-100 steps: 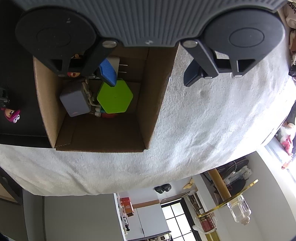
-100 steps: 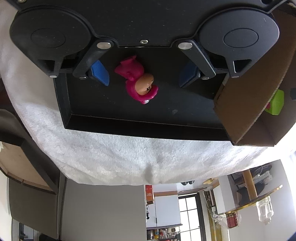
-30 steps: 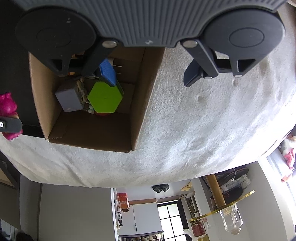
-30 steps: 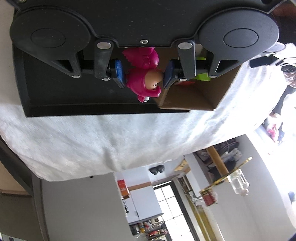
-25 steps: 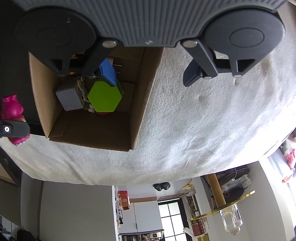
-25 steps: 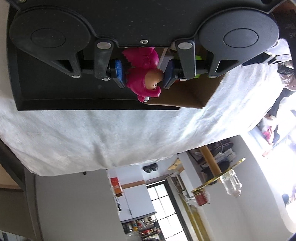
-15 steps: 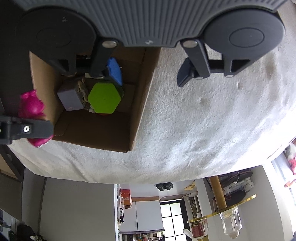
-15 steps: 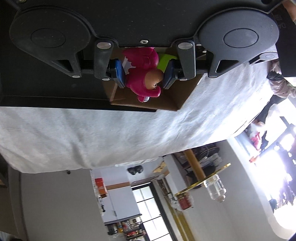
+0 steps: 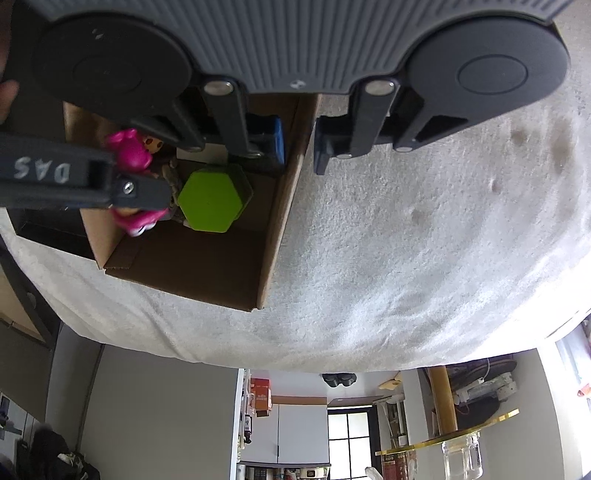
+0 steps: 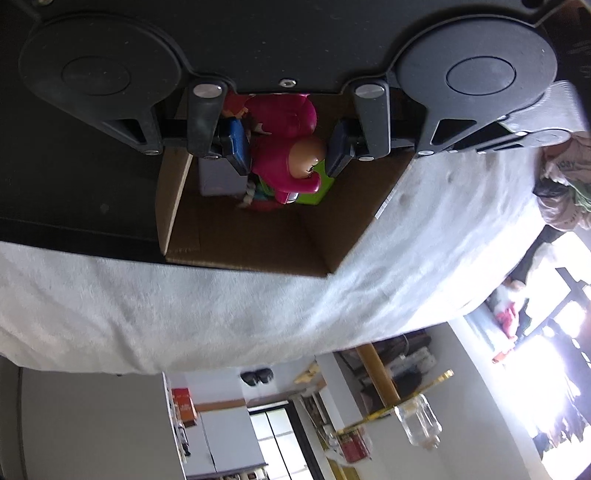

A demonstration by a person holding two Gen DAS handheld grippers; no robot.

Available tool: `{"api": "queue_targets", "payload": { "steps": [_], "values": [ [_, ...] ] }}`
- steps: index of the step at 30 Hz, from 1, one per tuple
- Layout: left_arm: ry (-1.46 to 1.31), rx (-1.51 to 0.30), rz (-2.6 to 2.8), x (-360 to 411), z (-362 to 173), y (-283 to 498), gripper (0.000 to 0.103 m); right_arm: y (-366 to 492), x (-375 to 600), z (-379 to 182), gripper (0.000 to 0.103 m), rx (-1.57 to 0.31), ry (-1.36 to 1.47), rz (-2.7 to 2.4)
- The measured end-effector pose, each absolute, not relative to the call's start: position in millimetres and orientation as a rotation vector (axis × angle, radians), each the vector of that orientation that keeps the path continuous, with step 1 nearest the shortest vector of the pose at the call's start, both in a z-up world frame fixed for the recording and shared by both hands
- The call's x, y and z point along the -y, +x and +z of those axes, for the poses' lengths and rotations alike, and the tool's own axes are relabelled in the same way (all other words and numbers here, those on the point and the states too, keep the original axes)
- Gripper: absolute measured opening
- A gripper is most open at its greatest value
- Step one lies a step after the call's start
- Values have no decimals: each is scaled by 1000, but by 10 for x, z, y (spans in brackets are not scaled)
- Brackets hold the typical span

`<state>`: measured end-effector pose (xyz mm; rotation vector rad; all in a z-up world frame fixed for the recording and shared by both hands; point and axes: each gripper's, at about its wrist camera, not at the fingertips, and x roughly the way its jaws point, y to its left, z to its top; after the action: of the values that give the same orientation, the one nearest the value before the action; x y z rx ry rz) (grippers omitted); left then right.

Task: Organize rigid objects
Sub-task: 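Carry the pink figure into the box and open the right gripper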

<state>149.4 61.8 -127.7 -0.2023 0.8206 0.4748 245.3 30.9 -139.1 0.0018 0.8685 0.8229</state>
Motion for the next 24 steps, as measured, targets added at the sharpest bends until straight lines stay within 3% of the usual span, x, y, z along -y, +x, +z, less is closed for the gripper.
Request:
{"api": "queue_targets", "payload": {
  "steps": [19,22,24],
  "values": [
    [-209,-841,456,-649,-1251,1476,15,2377,-116,-1296,48,-876,-1,763],
    [-206,-861,433,-648,-1216,1483,19,2357,-27,-1254,48,-880,23,773],
    [-212,-871,424,-652,-1170,1481,23,2332,13,-1215,55,-884,26,768]
  ]
}}
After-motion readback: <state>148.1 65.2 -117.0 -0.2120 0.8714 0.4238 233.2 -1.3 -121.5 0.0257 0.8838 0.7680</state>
